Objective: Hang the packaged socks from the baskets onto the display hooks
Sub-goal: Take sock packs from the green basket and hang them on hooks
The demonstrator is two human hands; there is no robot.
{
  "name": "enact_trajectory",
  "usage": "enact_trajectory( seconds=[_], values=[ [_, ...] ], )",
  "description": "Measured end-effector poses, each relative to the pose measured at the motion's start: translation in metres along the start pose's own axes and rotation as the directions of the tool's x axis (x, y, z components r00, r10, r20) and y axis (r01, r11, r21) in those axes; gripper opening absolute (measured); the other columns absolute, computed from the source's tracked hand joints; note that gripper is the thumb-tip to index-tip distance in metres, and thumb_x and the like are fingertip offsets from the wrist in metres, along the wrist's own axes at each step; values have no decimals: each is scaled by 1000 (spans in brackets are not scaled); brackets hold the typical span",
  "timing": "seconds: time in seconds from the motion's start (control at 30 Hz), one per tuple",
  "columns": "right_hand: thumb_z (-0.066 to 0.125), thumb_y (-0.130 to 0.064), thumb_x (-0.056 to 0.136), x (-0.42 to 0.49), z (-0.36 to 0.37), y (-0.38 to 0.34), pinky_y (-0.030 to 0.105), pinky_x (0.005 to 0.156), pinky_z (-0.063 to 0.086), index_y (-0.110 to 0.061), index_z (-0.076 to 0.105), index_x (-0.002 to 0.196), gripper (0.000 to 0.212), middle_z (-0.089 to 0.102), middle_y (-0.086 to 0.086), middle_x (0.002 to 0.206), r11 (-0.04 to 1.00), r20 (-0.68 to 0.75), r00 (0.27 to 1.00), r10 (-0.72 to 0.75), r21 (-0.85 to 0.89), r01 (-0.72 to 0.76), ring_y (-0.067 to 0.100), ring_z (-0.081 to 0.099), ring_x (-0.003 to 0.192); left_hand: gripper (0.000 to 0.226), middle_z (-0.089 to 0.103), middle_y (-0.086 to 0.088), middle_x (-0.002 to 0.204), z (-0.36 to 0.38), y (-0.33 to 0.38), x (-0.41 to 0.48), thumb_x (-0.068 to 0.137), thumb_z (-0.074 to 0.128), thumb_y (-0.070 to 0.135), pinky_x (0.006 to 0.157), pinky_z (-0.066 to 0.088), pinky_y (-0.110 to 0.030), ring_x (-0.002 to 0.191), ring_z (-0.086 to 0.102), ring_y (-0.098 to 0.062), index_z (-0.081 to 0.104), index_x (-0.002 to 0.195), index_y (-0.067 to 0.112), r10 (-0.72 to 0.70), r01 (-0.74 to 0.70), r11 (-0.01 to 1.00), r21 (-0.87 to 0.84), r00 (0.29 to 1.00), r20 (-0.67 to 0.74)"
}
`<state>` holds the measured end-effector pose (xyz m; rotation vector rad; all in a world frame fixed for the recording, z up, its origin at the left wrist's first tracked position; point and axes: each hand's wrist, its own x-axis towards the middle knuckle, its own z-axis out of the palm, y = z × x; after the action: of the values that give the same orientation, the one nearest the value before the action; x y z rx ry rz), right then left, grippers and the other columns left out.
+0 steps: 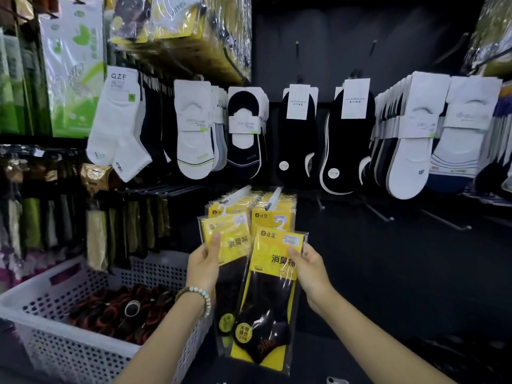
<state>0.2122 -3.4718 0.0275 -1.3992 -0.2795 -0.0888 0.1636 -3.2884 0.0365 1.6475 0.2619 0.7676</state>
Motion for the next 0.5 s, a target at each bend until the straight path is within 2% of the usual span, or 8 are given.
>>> enact_trajectory(
  seconds=[0.17, 0.27, 0.4, 0.5],
  values=[
    [47, -14, 99, 28, 0, -4, 12, 63, 51, -25, 60, 105, 18, 69, -10, 98, 991, -54, 997, -56, -126, 49, 0, 66, 85, 51, 15, 10, 44, -21, 1, 18, 93, 44, 42, 35, 18, -14, 31, 22, -7, 21, 54, 17, 192, -187, 979, 75, 979, -64],
    [47, -14, 99, 47, 10, -7, 19, 74, 52, -24, 59, 102, 16, 69, -6, 102, 983, -59, 995, -87, -166, 76, 4, 65, 91, 52, 20, 8, 35, -31, -1, 25, 92, 44, 42, 35, 19, -12, 31, 25, -8, 22, 53, 16, 217, -212, 975, 71, 973, -83],
    [46, -14, 99, 69, 24, 0, 40, 95, 51, -10, 57, 117, 21, 66, 6, 114, 976, -72, 995, -71, -210, 55, 19, 63, 105, 49, 33, 11, 31, -34, -4, 28, 94, 44, 38, 34, 21, -10, 30, 31, -3, 30, 49, 24, 248, -245, 968, 53, 966, -77],
    [47, -14, 99, 79, 27, 6, 45, 95, 51, -14, 58, 110, 15, 66, 8, 113, 973, -83, 993, -81, -222, 61, 23, 63, 105, 50, 30, 12, 32, -32, -8, 28, 93, 45, 39, 35, 21, -9, 31, 29, -2, 27, 51, 19, 236, -234, 972, 30, 969, -69]
  ],
)
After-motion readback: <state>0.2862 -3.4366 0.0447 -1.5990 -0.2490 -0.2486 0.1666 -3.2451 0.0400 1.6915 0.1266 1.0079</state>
